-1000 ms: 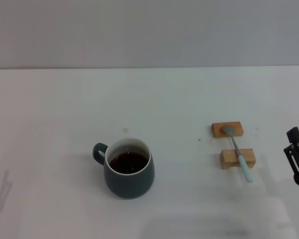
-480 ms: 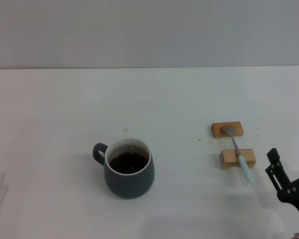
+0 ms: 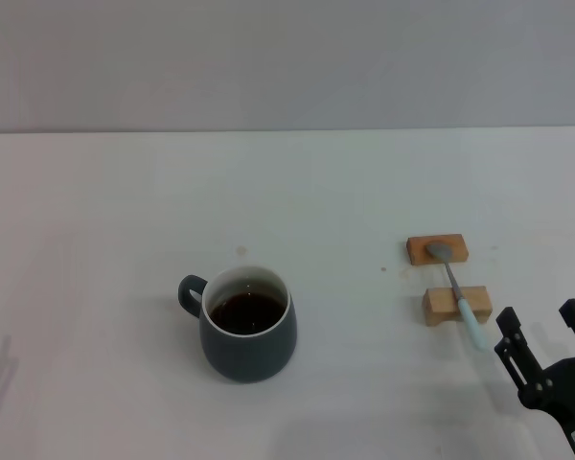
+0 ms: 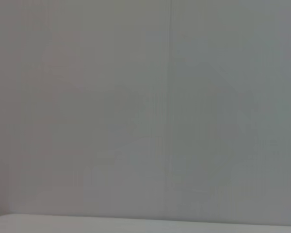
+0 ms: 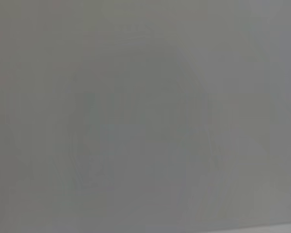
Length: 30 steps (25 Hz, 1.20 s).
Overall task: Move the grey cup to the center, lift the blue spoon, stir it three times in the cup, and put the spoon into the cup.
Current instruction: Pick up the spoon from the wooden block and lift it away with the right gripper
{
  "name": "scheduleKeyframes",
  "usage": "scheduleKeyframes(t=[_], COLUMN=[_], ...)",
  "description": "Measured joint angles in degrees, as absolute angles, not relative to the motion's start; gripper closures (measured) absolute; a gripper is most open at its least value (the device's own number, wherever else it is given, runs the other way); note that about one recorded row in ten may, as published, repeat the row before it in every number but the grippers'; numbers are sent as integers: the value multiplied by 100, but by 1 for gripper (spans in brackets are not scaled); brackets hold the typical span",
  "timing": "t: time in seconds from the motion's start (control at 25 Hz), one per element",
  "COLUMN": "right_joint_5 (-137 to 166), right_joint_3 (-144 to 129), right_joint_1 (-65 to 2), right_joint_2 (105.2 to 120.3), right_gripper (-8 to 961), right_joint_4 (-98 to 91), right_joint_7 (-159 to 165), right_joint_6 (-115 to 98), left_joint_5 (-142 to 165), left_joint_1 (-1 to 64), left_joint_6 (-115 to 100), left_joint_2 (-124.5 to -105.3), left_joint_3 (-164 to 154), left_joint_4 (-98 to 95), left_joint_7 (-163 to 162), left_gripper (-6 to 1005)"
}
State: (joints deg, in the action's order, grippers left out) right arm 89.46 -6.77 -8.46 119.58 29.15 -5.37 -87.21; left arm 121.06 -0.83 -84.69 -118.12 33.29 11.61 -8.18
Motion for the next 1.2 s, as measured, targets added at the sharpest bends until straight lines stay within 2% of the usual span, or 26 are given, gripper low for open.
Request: scheduleKeyframes(t=[1.2], right_joint_5=[8940], right_joint_3=[-605], right_joint_1=[-1176], right_joint_2=[11972], right_gripper=[187], right_joint_4=[2945], right_joint_7=[-536], right_joint_6=[-7623], left_joint_5=[12139], left_joint_1=[-129], left_joint_6=[-8473], left_joint_2=[-11812], left_joint_3=[3322], left_joint_4=[1116], left_joint_7=[-827], left_gripper=[140])
